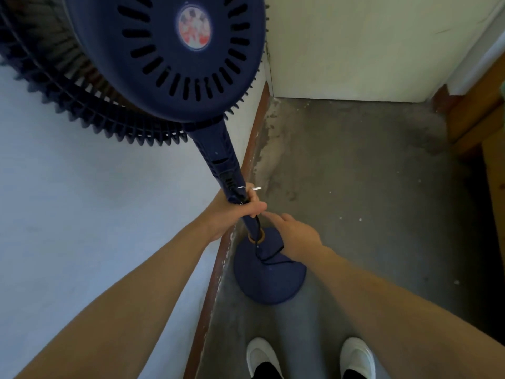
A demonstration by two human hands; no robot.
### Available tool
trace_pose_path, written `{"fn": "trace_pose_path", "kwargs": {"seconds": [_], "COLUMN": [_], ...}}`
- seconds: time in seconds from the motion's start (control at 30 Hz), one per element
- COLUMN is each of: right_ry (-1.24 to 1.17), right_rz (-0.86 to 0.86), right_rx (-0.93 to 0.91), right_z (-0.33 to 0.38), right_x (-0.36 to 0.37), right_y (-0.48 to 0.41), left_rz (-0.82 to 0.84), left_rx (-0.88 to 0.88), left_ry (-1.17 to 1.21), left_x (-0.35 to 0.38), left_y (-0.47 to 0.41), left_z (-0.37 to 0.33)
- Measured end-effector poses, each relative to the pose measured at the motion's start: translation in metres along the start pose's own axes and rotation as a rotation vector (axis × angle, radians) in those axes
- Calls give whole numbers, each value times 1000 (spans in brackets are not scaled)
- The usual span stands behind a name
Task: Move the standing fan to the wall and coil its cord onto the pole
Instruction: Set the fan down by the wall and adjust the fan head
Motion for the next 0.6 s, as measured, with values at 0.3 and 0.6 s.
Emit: {"fn": "trace_pose_path", "kwargs": {"seconds": [0.3, 0.6], "right_ry": [-139, -234], "right_rz": [61, 97], "right_rx": [-44, 57], "right_z": [28, 44], "right_x": [27, 44], "right_y": [10, 30], "left_rz": [38, 131], "left_rx": [-54, -32], "left_ry": [49, 55], "left_x": [11, 15], "left_y": [27, 74], "left_z": [16, 10]}}
Point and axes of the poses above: each hand's wrist, its own y-axis away from the middle knuckle, its own x-axis out of the palm, z = x × y, the point moved 6 cm from there along -y, towards the middle knuckle, and after that the axes turned 6 degrees about x, right-handed, at the moved point
